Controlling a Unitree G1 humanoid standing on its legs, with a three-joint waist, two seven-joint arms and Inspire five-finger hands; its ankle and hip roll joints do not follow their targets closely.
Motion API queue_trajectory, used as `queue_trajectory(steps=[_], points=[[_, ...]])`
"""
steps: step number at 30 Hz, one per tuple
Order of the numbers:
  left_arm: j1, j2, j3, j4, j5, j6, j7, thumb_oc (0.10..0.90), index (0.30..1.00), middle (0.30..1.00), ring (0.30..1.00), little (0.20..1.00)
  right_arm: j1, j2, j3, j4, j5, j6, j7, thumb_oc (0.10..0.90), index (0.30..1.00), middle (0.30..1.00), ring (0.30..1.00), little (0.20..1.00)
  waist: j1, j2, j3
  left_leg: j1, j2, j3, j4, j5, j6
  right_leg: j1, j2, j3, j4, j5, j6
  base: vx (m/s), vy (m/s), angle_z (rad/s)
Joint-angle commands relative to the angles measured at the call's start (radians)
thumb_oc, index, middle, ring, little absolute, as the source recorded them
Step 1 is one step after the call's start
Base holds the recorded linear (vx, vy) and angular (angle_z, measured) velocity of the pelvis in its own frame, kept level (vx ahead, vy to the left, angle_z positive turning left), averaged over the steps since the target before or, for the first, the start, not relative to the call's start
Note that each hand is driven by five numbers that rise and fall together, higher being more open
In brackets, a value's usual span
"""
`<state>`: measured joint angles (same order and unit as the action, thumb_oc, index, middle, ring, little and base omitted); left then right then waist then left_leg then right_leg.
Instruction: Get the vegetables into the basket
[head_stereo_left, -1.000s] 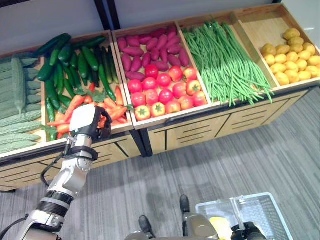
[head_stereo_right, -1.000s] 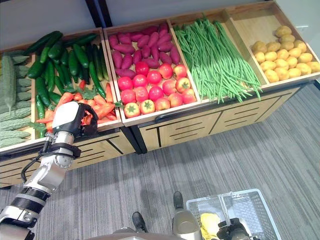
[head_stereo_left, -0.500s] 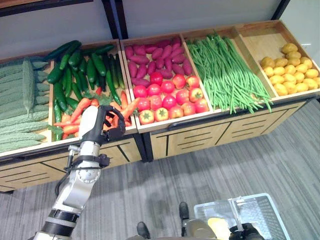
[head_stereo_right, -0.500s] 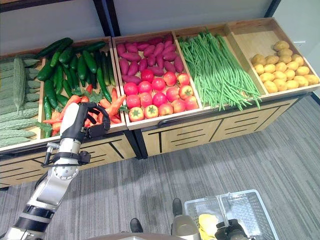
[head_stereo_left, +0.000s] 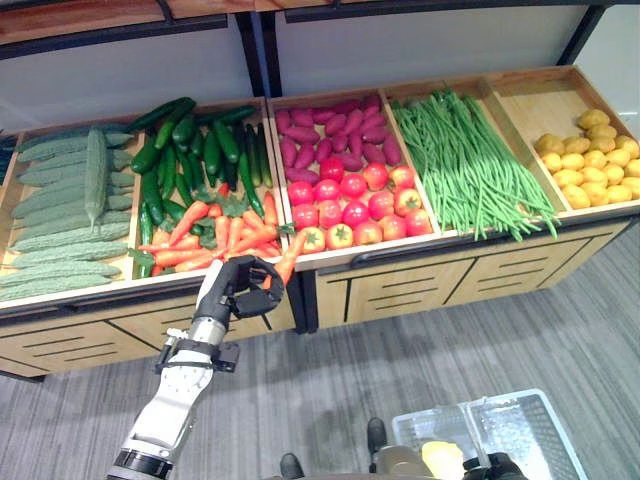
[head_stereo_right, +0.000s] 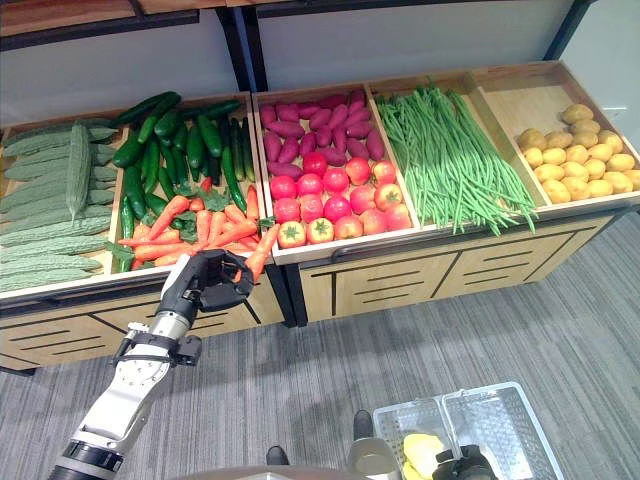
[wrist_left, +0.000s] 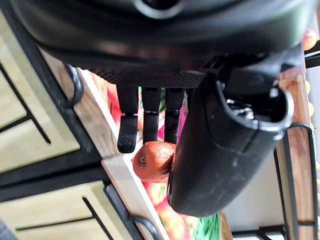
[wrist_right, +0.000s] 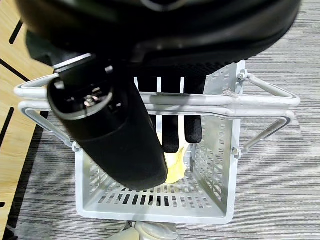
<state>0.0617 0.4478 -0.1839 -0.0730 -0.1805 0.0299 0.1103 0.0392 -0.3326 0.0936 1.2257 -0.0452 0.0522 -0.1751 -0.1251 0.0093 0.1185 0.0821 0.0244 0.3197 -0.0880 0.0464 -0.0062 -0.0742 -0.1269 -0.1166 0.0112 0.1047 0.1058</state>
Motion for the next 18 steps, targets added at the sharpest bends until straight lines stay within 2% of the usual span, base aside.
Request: queue_trajectory(steps=[1,13,18], points=[[-0.093,0.015,0.044,-0.163,-0.030,-0.118,-0.001,0.400,0.300,0.300,0.300,0.300,-0.019,0.033,0.026,0.024,-0.020,-0.017,-0.015,0.400,0.300,0.300,0.300,0.300,-0.004,-0.093,-0.047,0.021,-0.017,-0.034,0.001,-0.062,-0.017,-0.007,-0.099,0.051,0.005,0.081,0.109,0.00,0.000,0.00],[-0.136,0.015,0.021,-0.184,-0.025,-0.114,0.010,0.400,0.300,0.300,0.300,0.300,-0.017,0.045,0.026,0.027,-0.013,-0.017,-0.034,0.400,0.300,0.300,0.300,0.300,-0.008,-0.107,-0.040,0.004,-0.034,-0.028,0.001,-0.057,-0.010,-0.025,-0.120,0.053,0.003,0.114,0.124,-0.02,0.016,0.00],[-0.162,0.023,0.008,-0.192,-0.045,-0.122,0.025,0.400,0.300,0.300,0.300,0.300,-0.034,0.037,0.026,-0.003,-0.015,-0.020,-0.055,0.400,0.300,0.300,0.300,0.300,-0.029,-0.113,-0.001,-0.038,-0.041,0.021,0.001,-0.047,-0.013,-0.101,-0.134,0.065,-0.002,0.206,0.152,-0.09,0.047,-0.12]])
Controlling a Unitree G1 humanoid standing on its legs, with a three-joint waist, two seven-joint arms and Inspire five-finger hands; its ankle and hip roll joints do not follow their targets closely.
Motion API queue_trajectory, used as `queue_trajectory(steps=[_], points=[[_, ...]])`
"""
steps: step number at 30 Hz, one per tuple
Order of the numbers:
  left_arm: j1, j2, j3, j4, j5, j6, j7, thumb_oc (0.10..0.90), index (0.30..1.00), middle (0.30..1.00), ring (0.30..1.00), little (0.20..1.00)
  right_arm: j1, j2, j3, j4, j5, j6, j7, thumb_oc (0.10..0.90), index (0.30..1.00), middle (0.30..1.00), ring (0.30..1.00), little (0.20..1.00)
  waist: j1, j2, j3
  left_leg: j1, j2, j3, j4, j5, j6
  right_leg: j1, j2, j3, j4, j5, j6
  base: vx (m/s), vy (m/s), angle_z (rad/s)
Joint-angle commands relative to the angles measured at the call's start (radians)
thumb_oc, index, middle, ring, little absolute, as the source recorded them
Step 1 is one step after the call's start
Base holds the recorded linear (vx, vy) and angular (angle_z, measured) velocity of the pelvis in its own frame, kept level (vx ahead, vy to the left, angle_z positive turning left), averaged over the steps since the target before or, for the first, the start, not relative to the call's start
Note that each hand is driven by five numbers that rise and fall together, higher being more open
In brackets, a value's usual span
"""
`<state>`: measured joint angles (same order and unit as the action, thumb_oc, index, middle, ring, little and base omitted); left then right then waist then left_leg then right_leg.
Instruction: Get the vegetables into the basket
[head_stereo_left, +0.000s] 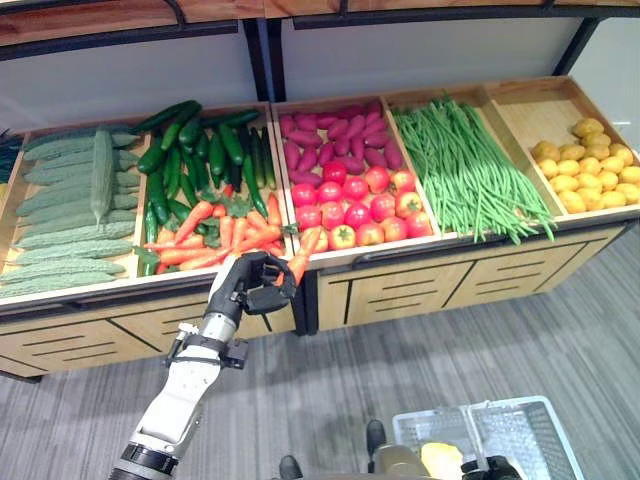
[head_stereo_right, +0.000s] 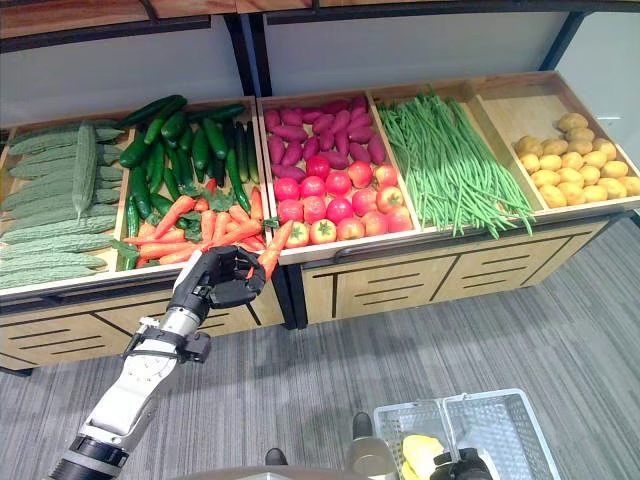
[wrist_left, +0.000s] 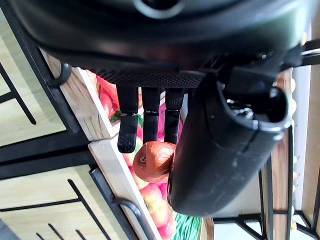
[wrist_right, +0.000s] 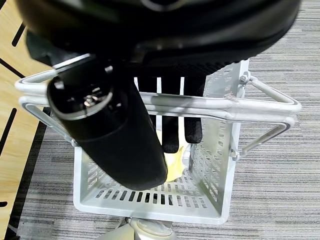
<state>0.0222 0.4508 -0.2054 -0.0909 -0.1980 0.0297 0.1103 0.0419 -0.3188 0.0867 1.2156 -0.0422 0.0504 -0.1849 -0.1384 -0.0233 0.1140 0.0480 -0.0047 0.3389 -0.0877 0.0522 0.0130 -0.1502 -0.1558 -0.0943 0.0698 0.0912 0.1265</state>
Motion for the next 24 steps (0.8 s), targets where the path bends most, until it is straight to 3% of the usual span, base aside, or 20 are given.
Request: queue_trajectory(steps=[1,4,6,9,10,13,16,20,24], points=[[-0.128,0.021,0.028,-0.170,-0.033,-0.122,0.027,0.400,0.300,0.300,0.300,0.300,-0.041,0.021,0.031,0.001,-0.017,-0.018,-0.050,0.400,0.300,0.300,0.300,0.300,-0.017,-0.079,0.007,-0.011,-0.010,0.016,0.000,-0.052,-0.033,-0.038,-0.105,0.043,-0.062,0.232,0.134,-0.07,0.014,-0.47],[-0.134,0.024,0.026,-0.161,-0.048,-0.123,0.043,0.400,0.300,0.300,0.300,0.300,-0.052,0.021,0.035,-0.011,-0.018,-0.017,-0.056,0.400,0.300,0.300,0.300,0.300,-0.015,-0.067,0.034,-0.017,0.018,0.060,0.000,-0.041,-0.040,-0.072,-0.129,-0.032,-0.028,0.240,0.132,-0.09,0.006,-0.39],[-0.136,0.030,0.027,-0.157,-0.049,-0.118,0.049,0.400,0.300,0.300,0.300,0.300,-0.055,0.021,0.039,-0.011,-0.021,-0.017,-0.057,0.400,0.300,0.300,0.300,0.300,-0.004,-0.042,0.049,-0.017,0.049,0.101,0.000,-0.031,-0.039,-0.050,-0.154,-0.124,0.035,0.165,0.112,-0.13,0.062,-0.79],[-0.127,0.037,0.032,-0.166,-0.047,-0.114,0.055,0.400,0.300,0.300,0.300,0.300,-0.066,0.027,0.054,-0.003,-0.037,-0.013,-0.057,0.400,0.300,0.300,0.300,0.300,0.019,-0.021,0.042,-0.012,0.079,0.155,0.000,-0.035,-0.043,0.018,-0.177,-0.195,0.133,0.060,0.100,-0.10,0.072,-0.85],[-0.127,0.037,0.032,-0.167,-0.046,-0.114,0.055,0.400,0.300,0.300,0.300,0.300,-0.066,0.028,0.054,-0.002,-0.037,-0.013,-0.057,0.400,0.300,0.300,0.300,0.300,0.021,-0.021,0.043,-0.010,0.079,0.157,0.000,-0.036,-0.044,0.018,-0.177,-0.193,0.134,0.058,0.100,-0.05,0.046,-0.77],[-0.112,0.044,0.059,-0.174,-0.038,-0.113,0.064,0.400,0.300,0.300,0.300,0.300,-0.078,0.032,0.068,0.004,-0.063,-0.011,-0.054,0.400,0.300,0.300,0.300,0.300,0.053,-0.021,0.024,-0.016,0.101,0.232,0.002,-0.019,-0.043,0.080,-0.201,-0.280,0.160,0.042,0.098,-0.09,-0.019,-0.66],[-0.087,0.050,0.094,-0.184,-0.016,-0.115,0.063,0.400,0.300,0.300,0.300,0.300,-0.096,0.037,0.089,0.000,-0.088,-0.012,-0.045,0.400,0.300,0.300,0.300,0.300,0.089,-0.043,-0.005,-0.028,0.117,0.304,0.008,0.002,-0.055,0.164,-0.185,-0.368,0.043,0.051,0.110,-0.07,-0.124,-0.88],[-0.063,0.043,0.106,-0.182,-0.015,-0.119,0.061,0.400,0.300,0.300,0.300,0.300,-0.090,0.031,0.101,-0.009,-0.098,-0.016,-0.042,0.400,0.300,0.300,0.300,0.300,0.093,-0.050,-0.018,-0.029,0.149,0.318,0.013,0.042,-0.087,0.179,-0.127,-0.351,-0.058,0.020,0.093,0.01,-0.185,-0.60],[-0.063,0.030,0.092,-0.174,-0.014,-0.120,0.056,0.400,0.300,0.300,0.300,0.300,-0.083,0.024,0.105,-0.011,-0.101,-0.020,-0.040,0.400,0.300,0.300,0.300,0.300,0.080,-0.034,-0.018,-0.032,0.187,0.316,0.016,0.076,-0.117,0.209,-0.078,-0.343,-0.115,-0.003,0.071,0.00,-0.176,-0.23]])
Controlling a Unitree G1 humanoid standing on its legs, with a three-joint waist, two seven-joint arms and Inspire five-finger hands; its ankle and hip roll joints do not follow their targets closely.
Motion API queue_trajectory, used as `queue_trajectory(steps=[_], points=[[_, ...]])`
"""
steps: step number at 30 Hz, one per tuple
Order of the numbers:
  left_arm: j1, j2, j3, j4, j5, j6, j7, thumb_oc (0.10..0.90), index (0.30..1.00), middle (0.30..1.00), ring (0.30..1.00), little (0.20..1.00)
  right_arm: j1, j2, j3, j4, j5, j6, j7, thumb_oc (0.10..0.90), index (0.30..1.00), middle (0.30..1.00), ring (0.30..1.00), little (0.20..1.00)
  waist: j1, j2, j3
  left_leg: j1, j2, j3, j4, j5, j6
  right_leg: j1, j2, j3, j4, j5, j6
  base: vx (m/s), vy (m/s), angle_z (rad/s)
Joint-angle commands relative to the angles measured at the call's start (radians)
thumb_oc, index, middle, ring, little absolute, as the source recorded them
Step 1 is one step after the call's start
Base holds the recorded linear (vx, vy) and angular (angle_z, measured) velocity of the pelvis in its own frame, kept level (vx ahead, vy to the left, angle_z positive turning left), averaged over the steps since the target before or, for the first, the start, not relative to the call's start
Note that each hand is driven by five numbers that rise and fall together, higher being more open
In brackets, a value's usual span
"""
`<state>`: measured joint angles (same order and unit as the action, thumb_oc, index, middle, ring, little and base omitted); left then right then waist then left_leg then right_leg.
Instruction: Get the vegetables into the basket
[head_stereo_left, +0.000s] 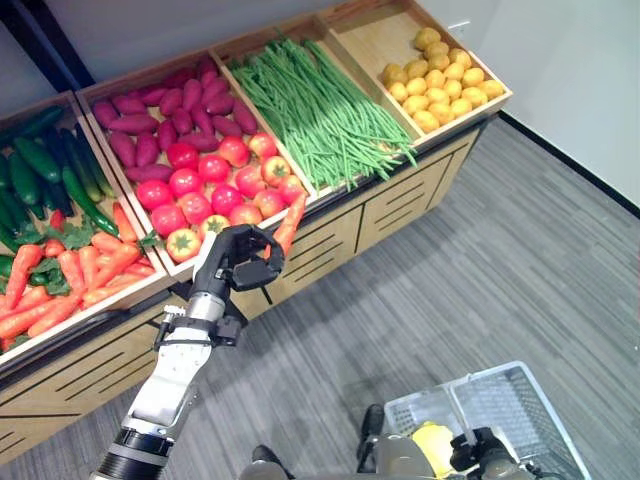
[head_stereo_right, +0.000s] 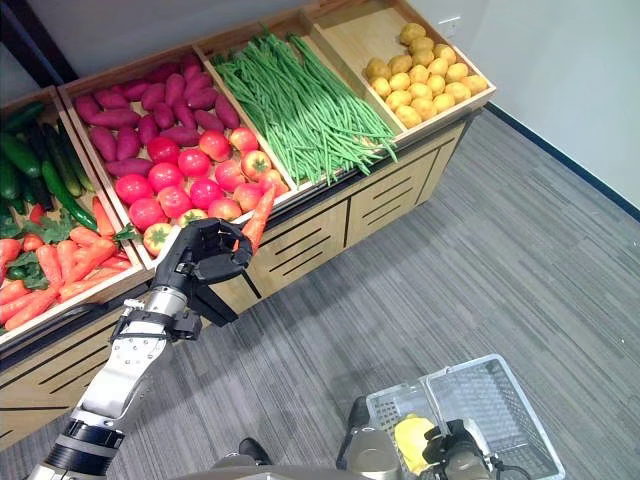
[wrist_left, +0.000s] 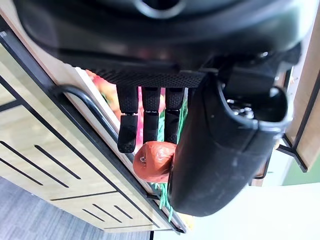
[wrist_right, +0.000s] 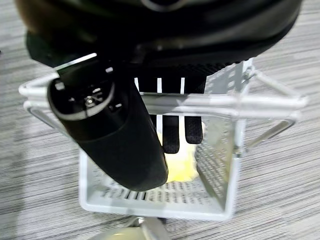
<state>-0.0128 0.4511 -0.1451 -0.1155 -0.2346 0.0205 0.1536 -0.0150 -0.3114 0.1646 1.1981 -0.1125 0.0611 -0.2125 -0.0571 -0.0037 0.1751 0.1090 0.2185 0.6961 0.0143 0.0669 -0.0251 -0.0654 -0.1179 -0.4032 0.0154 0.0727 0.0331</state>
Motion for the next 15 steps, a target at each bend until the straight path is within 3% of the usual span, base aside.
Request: queue_trajectory(steps=[1,9,12,13,14,15], points=[[-0.030,0.026,0.027,-0.149,0.023,-0.110,0.011,0.400,0.300,0.300,0.300,0.300,-0.023,0.013,0.028,0.004,-0.032,-0.032,-0.012,0.400,0.300,0.300,0.300,0.300,-0.006,-0.046,-0.075,-0.093,-0.022,-0.041,-0.084,0.077,-0.091,0.130,-0.099,-0.027,-0.064,0.003,0.154,-0.01,-0.142,-0.15],[-0.040,0.003,0.006,-0.141,0.004,-0.113,0.009,0.400,0.300,0.300,0.300,0.300,-0.014,-0.006,0.028,-0.005,-0.026,-0.039,-0.011,0.400,0.300,0.300,0.300,0.300,-0.023,0.001,-0.051,-0.104,0.032,-0.064,-0.075,0.128,-0.132,0.141,-0.041,-0.006,-0.066,-0.042,0.112,-0.01,-0.163,-0.02],[-0.042,-0.008,0.000,-0.134,-0.011,-0.114,-0.005,0.400,0.300,0.300,0.300,0.300,-0.016,-0.020,0.033,-0.004,-0.032,-0.045,-0.008,0.400,0.300,0.300,0.300,0.300,-0.019,-0.002,-0.004,-0.174,0.103,-0.121,0.125,0.087,-0.169,0.151,-0.022,0.001,-0.064,-0.069,0.077,-0.04,-0.238,-0.02],[-0.045,-0.011,-0.003,-0.134,-0.025,-0.119,-0.003,0.400,0.300,0.300,0.300,0.300,-0.022,-0.026,0.037,-0.001,-0.034,-0.046,-0.010,0.400,0.300,0.300,0.300,0.300,0.000,-0.006,0.016,-0.211,0.080,-0.214,0.155,0.094,-0.154,0.145,-0.018,0.005,-0.070,-0.060,0.067,0.01,-0.036,-0.14],[-0.053,-0.012,0.005,-0.135,-0.018,-0.123,0.004,0.400,0.300,0.300,0.300,0.300,-0.039,-0.028,0.049,0.002,-0.044,-0.047,-0.007,0.400,0.300,0.300,0.300,0.300,0.029,-0.013,0.018,-0.253,-0.014,-0.407,0.048,0.071,-0.123,0.131,-0.024,0.051,-0.071,-0.050,0.083,0.10,0.064,-0.59],[-0.058,-0.002,0.011,-0.138,-0.004,-0.128,0.015,0.400,0.300,0.300,0.300,0.300,-0.048,-0.029,0.062,0.000,-0.048,-0.049,-0.009,0.400,0.300,0.300,0.300,0.300,0.043,-0.020,0.023,-0.270,-0.035,-0.497,0.003,0.087,-0.118,0.117,-0.021,0.093,-0.058,-0.049,0.090,0.22,0.141,-1.21]])
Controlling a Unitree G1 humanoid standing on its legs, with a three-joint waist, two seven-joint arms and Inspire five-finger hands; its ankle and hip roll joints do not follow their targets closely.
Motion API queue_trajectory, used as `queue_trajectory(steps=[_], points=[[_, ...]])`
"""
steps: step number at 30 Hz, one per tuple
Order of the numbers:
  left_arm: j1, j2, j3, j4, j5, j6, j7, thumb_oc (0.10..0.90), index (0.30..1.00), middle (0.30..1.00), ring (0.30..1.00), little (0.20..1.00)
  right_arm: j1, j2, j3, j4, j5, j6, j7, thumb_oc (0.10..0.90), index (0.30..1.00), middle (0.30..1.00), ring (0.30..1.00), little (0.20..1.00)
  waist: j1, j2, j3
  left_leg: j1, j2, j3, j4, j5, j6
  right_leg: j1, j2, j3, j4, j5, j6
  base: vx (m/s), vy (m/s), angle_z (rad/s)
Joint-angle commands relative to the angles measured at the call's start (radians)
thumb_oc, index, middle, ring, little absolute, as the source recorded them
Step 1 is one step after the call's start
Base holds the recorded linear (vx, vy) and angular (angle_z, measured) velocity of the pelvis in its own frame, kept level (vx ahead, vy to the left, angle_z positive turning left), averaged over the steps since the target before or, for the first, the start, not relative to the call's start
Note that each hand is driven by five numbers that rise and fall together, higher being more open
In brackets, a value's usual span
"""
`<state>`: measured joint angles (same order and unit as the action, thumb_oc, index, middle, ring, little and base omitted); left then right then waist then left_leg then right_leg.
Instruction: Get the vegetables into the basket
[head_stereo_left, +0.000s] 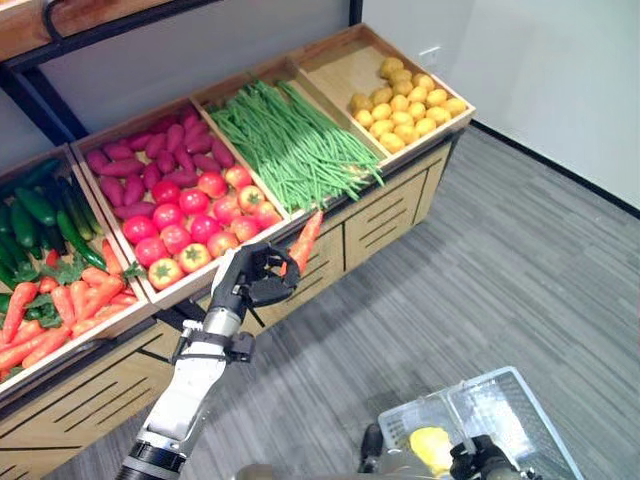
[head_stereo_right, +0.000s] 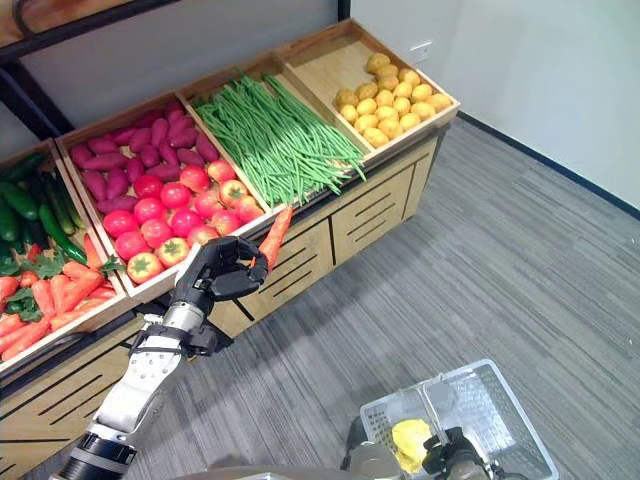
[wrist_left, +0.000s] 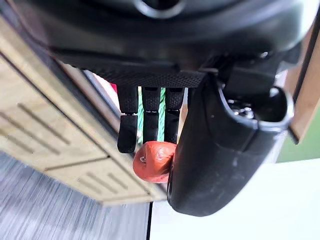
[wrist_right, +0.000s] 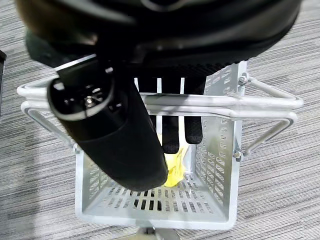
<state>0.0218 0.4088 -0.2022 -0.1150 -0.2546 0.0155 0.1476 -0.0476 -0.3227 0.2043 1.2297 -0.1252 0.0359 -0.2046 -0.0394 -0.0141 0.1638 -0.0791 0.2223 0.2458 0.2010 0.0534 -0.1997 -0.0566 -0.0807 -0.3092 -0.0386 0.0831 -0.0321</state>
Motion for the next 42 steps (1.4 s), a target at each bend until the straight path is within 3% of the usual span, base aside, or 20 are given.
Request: queue_trajectory(steps=[1,12,16,21,23,24,26,30,31,37,39,42], points=[[-0.091,0.050,0.078,-0.141,0.024,-0.127,0.028,0.400,0.300,0.300,0.300,0.300,-0.022,-0.018,0.026,-0.027,-0.037,-0.027,-0.014,0.400,0.300,0.300,0.300,0.300,0.025,-0.013,0.035,-0.083,-0.059,-0.085,-0.173,0.070,0.071,0.097,-0.053,0.036,0.008,-0.065,0.156,0.19,0.112,-1.24],[-0.095,0.090,0.092,-0.166,0.045,-0.129,0.050,0.400,0.300,0.300,0.300,0.300,-0.025,0.002,0.018,-0.039,-0.017,-0.025,-0.016,0.400,0.300,0.300,0.300,0.300,0.028,-0.056,0.035,-0.069,-0.109,-0.001,-0.129,-0.012,0.122,0.044,-0.115,0.136,0.016,-0.031,0.197,0.06,0.163,-0.55],[-0.116,0.108,0.103,-0.170,0.070,-0.131,0.069,0.400,0.300,0.300,0.300,0.300,-0.057,0.018,0.014,-0.054,0.002,-0.026,-0.026,0.400,0.300,0.300,0.300,0.300,0.025,-0.087,0.062,-0.083,-0.135,0.048,-0.107,-0.052,0.151,-0.026,-0.141,0.191,0.024,0.027,0.230,-0.04,0.169,-0.32],[-0.120,0.116,0.108,-0.165,0.079,-0.126,0.088,0.400,0.300,0.300,0.300,0.300,-0.080,0.035,0.027,-0.069,0.002,-0.026,-0.030,0.400,0.300,0.300,0.300,0.300,0.022,-0.119,0.084,-0.075,-0.130,0.136,-0.099,-0.084,0.164,-0.083,-0.150,0.240,0.007,0.125,0.272,-0.06,0.102,-0.41],[-0.116,0.122,0.115,-0.166,0.074,-0.128,0.095,0.400,0.300,0.300,0.300,0.300,-0.085,0.046,0.030,-0.078,0.004,-0.026,-0.033,0.400,0.300,0.300,0.300,0.300,0.031,-0.131,0.084,-0.061,-0.110,0.188,-0.121,-0.071,0.157,-0.109,-0.167,0.194,0.014,0.178,0.283,-0.08,-0.005,-0.93],[-0.114,0.124,0.118,-0.167,0.068,-0.127,0.100,0.400,0.300,0.300,0.300,0.300,-0.084,0.051,0.030,-0.082,0.003,-0.024,-0.036,0.400,0.300,0.300,0.300,0.300,0.044,-0.130,0.085,-0.053,-0.094,0.210,-0.135,-0.060,0.152,-0.107,-0.187,0.119,0.025,0.182,0.281,-0.09,-0.018,-0.99],[-0.119,0.123,0.115,-0.169,0.063,-0.123,0.102,0.400,0.300,0.300,0.300,0.300,-0.082,0.052,0.034,-0.083,-0.004,-0.021,-0.040,0.400,0.300,0.300,0.300,0.300,0.049,-0.126,0.079,-0.047,-0.080,0.230,-0.153,-0.045,0.148,-0.088,-0.211,0.039,0.041,0.167,0.276,-0.07,0.029,-0.58],[-0.127,0.119,0.100,-0.174,0.055,-0.114,0.106,0.400,0.300,0.300,0.300,0.300,-0.069,0.054,0.032,-0.097,-0.019,-0.017,-0.053,0.400,0.300,0.300,0.300,0.300,0.046,-0.126,0.060,-0.028,-0.076,0.258,-0.182,-0.019,0.149,-0.040,-0.228,0.025,0.072,0.142,0.272,-0.08,0.061,-0.35],[-0.126,0.117,0.099,-0.172,0.052,-0.114,0.106,0.400,0.300,0.300,0.300,0.300,-0.068,0.057,0.030,-0.098,-0.020,-0.016,-0.054,0.400,0.300,0.300,0.300,0.300,0.049,-0.123,0.050,-0.018,-0.077,0.246,-0.193,-0.035,0.140,-0.022,-0.228,0.025,0.072,0.130,0.284,-0.05,0.042,-0.40],[-0.113,0.116,0.115,-0.163,0.057,-0.112,0.104,0.400,0.300,0.300,0.300,0.300,-0.055,0.058,0.039,-0.116,-0.041,-0.013,-0.048,0.400,0.300,0.300,0.300,0.300,0.078,-0.140,0.016,-0.011,-0.062,0.317,-0.194,-0.009,0.129,0.040,-0.242,-0.058,0.053,0.110,0.288,-0.09,-0.037,-0.42],[-0.110,0.100,0.111,-0.144,0.051,-0.112,0.104,0.400,0.300,0.300,0.300,0.300,-0.043,0.050,0.040,-0.127,-0.046,-0.013,-0.047,0.400,0.300,0.300,0.300,0.300,0.067,-0.119,0.013,-0.017,-0.027,0.321,-0.193,0.046,0.102,0.039,-0.207,-0.048,0.023,0.036,0.259,-0.08,-0.188,-0.54],[-0.115,0.091,0.102,-0.132,0.047,-0.115,0.104,0.400,0.300,0.300,0.300,0.300,-0.035,0.044,0.038,-0.129,-0.043,-0.014,-0.049,0.400,0.300,0.300,0.300,0.300,0.056,-0.095,0.014,-0.022,-0.009,0.304,-0.220,0.098,0.077,0.046,-0.178,-0.051,0.010,0.012,0.241,-0.06,-0.151,-0.24]])
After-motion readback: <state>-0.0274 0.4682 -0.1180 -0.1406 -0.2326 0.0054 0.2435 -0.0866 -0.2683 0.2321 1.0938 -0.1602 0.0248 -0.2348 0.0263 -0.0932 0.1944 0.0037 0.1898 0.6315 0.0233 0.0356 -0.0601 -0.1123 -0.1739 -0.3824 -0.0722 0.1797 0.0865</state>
